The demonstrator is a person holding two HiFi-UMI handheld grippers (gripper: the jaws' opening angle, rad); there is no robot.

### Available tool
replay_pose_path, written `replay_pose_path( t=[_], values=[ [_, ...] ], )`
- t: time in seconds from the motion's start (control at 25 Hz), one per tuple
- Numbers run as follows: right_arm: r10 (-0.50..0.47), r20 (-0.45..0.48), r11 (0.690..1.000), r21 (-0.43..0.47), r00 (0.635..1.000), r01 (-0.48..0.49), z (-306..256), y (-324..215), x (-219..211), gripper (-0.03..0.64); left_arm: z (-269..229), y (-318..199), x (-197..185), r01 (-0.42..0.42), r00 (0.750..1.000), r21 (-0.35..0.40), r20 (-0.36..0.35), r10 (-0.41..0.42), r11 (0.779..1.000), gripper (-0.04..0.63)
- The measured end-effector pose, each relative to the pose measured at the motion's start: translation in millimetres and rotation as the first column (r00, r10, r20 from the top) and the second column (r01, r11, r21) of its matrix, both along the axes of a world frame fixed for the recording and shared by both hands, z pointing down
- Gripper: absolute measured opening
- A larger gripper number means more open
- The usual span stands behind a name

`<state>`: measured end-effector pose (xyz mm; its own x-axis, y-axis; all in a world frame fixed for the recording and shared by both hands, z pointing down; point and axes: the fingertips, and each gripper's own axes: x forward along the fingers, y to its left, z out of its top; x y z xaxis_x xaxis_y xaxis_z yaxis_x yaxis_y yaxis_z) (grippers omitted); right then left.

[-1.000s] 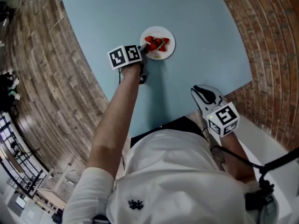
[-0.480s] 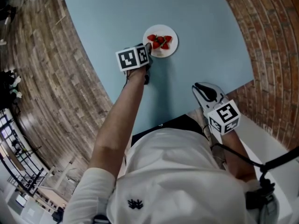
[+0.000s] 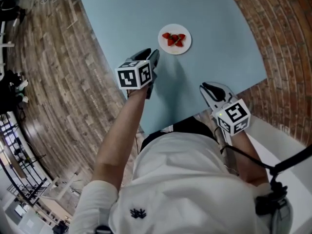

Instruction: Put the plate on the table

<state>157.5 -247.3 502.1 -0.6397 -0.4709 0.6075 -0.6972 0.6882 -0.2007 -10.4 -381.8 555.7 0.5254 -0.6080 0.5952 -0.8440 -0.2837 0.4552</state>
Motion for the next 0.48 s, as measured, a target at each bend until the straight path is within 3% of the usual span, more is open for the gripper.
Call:
replay_pose_path(
  t=[0.16,0.32,0.44,0.48],
  values=[
    [-0.016,-0.001,0.999,0.051,1.000,0.016,-15.8,23.0,-21.4,0.046,-54.8,52.3,-17.9,-0.057,0.998,0.123,-0.034,0.061,0.991,0.121],
    [-0.041,-0.007,0.994,0.102,0.999,0.042,-36.8,48.6,-49.3,0.046,-109.5,113.9,-42.6,-0.103,0.988,0.245,-0.086,0.127,0.964,0.121],
    [-0.055,-0.008,0.990,0.132,0.998,0.055,-51.2,76.2,-72.9,0.046,-141.9,168.7,-64.9,-0.144,0.985,0.326,-0.044,0.167,0.934,0.115],
    [-0.056,-0.004,0.988,0.144,0.998,0.056,-55.7,85.9,-79.9,0.046,-150.8,187.7,-71.2,-0.161,0.983,0.348,-0.023,0.180,0.924,0.075]
  ],
)
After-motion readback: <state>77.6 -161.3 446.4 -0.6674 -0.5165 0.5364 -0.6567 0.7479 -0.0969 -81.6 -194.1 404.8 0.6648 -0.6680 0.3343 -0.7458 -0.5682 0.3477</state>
